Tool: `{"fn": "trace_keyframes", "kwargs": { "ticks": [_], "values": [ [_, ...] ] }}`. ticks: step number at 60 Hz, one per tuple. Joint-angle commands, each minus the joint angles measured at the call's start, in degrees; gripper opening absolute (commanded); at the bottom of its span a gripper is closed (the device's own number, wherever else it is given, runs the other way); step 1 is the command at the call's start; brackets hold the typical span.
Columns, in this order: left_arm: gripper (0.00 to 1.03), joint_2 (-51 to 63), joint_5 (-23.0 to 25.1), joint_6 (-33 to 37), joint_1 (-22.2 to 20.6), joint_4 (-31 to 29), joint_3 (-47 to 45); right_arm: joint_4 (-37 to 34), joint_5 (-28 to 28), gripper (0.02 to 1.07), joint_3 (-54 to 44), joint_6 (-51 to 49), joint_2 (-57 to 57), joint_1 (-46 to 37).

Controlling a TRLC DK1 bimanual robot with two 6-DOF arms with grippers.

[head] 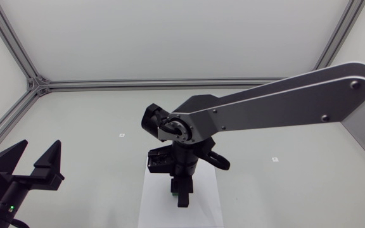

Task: Pick up the orange 2x2 brick with the right arm and stack it on top of the green 2x2 brick in the center

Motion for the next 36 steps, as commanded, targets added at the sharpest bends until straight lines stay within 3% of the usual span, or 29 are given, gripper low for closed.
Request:
{"fn": "trace_keyframes", "kwargs": {
  "ticks": [1, 36],
  "values": [
    [0.99, -0.5, 0.2, 0.8, 0.1, -0.8, -2.3, 1.2, 1.1, 0.07, -5.2, 0.8, 5.4, 0.2],
    [0.99, -0.5, 0.2, 0.8, 0.1, -0.8, -2.3, -3.8, 1.0, 0.07, -4.2, -0.5, 1.4, -0.8]
  ]
}}
